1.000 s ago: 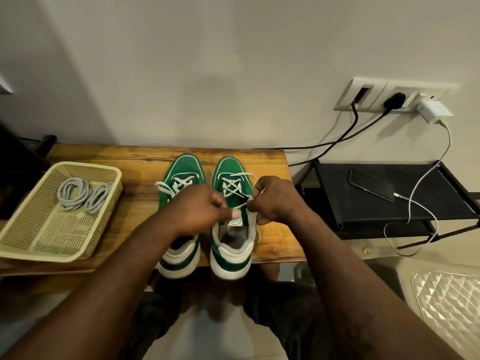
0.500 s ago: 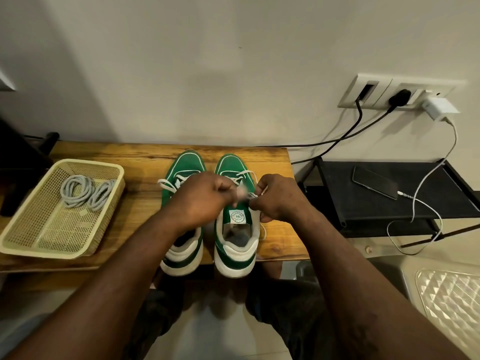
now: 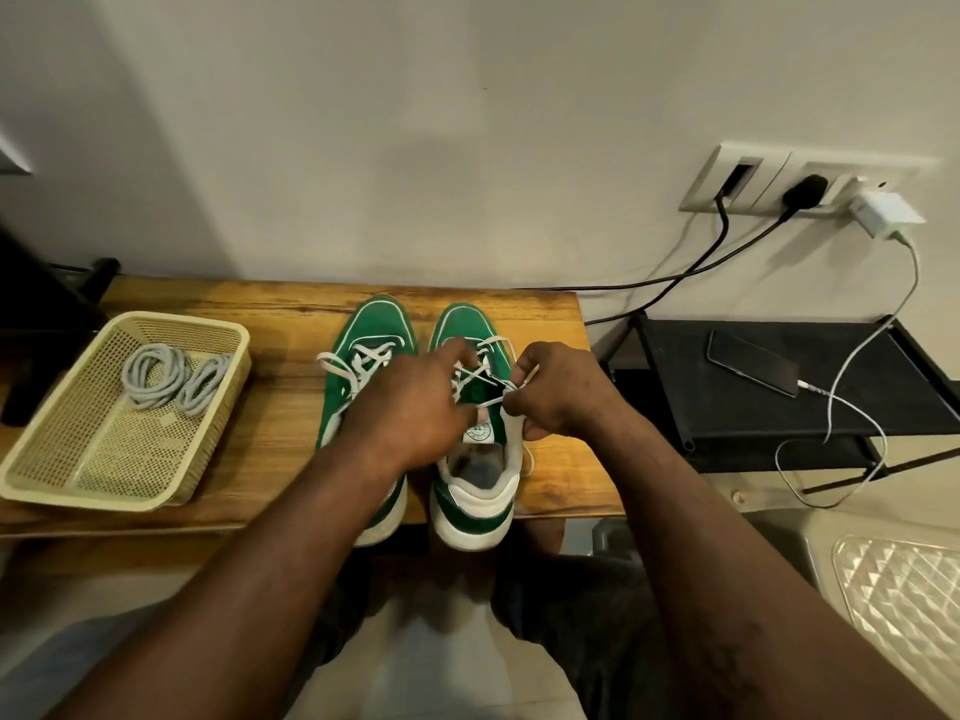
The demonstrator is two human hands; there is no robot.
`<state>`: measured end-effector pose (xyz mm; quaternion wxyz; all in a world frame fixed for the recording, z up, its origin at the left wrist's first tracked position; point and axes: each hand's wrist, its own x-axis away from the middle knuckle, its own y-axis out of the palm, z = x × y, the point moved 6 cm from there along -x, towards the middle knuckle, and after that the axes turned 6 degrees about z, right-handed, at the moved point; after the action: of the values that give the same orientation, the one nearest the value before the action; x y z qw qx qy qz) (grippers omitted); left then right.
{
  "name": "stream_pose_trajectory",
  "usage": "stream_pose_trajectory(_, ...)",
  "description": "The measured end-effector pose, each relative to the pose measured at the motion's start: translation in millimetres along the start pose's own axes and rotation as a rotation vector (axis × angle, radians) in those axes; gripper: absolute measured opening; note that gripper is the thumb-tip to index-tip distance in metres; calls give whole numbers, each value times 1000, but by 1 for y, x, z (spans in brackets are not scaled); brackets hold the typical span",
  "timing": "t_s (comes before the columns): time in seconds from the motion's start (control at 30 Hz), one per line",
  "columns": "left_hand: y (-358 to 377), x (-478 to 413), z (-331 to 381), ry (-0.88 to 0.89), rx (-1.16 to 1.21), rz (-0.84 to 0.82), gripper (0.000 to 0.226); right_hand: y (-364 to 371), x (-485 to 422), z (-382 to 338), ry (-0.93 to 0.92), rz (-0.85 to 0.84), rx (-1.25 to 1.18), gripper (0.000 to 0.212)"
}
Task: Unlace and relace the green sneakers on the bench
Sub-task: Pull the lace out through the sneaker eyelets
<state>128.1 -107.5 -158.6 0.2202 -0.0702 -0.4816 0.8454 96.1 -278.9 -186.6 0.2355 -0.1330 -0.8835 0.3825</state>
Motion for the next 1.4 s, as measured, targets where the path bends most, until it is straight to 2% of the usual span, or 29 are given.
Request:
stream_pose_trajectory(0.07,9,3,6,88,-212,26,25,-1,2,-1,-3,-18,-20,23)
stream_pose_trajectory(0.1,12,3,6,100,-245,46,17,-1,3,-1,-3,-22,-26,23)
stream_pose_trajectory(0.17,13,0,3,55,-168,97,9,-1,3,-1,8,-29,-35,25)
stream_pose_trajectory(0.2,10,-3,1,8,-38,135,7,-1,2,-1,15,-37,-41,26)
stream_pose_trajectory(0.27,-7,-9,-4,-129,398,249,6,0,2,-1,22,-47,-61,27)
stream_pose_trajectory(0.33,-23,-8,-12,-296,897,299,17,0,2,-1,9,-41,-52,26)
stream_pose_trajectory(0.37,-28,-9,-18,-341,999,312,22,0,2,-1,6,-39,-47,24)
stream_pose_trajectory(0.43,-32,-14,-32,-343,860,288,23,-1,3,-2,8,-46,-53,21)
stream_pose_trajectory(0.53,-28,-16,-46,-271,249,253,7,-2,3,-4,12,-56,-59,16)
stream_pose_trajectory(0.57,-26,-14,-42,-220,38,253,23,-2,3,-4,8,-53,-58,15)
stream_pose_trajectory(0.6,-22,-12,-36,-155,-63,258,38,-3,3,-4,4,-48,-54,14)
stream_pose_trajectory(0.63,-21,-9,-26,-94,-80,275,45,-3,3,-4,-1,-45,-49,14)
stream_pose_trajectory(0.7,-17,-4,-9,7,-97,275,38,-3,3,-4,-17,-47,-8,15)
stream_pose_trajectory(0.83,1,2,1,62,-311,165,28,-4,4,-8,-107,12,151,22)
stream_pose_trajectory(0.97,8,0,-2,91,-281,164,50,-15,5,-10,-134,134,258,36)
stream_pose_trajectory(1.07,18,-2,1,111,-234,103,60,-13,2,-7,-101,129,208,31)
stream_pose_trajectory(1.2,28,-6,6,115,-260,134,49,-8,4,-7,-129,146,252,18)
stream_pose_trajectory(1.4,37,-12,0,70,-236,149,47,-5,4,-13,-215,190,269,17)
